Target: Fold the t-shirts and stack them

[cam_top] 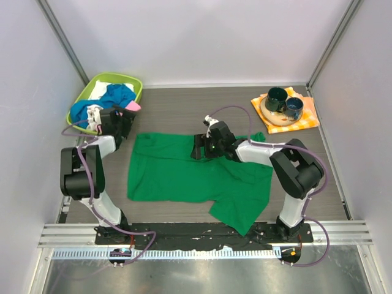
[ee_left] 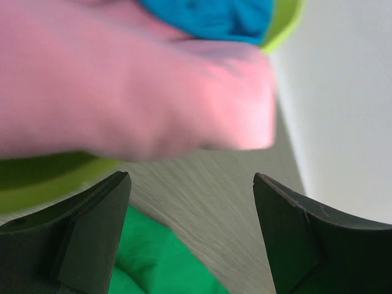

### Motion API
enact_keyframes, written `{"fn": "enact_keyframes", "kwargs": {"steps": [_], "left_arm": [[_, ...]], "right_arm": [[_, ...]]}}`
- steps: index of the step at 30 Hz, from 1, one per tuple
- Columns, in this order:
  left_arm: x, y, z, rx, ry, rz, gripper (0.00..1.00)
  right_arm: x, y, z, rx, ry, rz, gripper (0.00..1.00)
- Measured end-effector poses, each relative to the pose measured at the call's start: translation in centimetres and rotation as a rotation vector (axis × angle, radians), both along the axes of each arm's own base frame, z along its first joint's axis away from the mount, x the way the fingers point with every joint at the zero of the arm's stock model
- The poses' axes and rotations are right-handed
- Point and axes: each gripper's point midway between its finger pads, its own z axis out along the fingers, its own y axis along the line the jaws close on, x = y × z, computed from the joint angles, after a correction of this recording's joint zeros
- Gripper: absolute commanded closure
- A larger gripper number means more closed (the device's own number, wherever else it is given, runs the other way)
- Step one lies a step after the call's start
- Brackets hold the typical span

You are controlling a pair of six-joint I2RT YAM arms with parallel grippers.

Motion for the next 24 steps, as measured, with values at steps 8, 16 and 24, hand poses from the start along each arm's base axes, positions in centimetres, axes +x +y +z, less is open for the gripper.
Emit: {"fn": "enact_keyframes", "kwargs": {"steps": [8, 16, 24], "left_arm": [[-2.0, -4.9, 13.2, 0.129, -0.222, -0.142, 0.09], [-10.3, -10.3, 12.5, 0.240, -0.092, -0.331, 0.11], [-17.5, -13.0, 1.5, 0.338, 0.278, -0.551, 0.12]], "right_arm": [[0.1, -5.2, 6.1, -0.162, -0.104, -0.139, 0.00], [-3.2, -11.2, 12.1, -0.244, -0.147, -0.306, 0.00], [-8.8, -17.9, 6.1, -0.435, -0.015, -0.454, 0.00]]}}
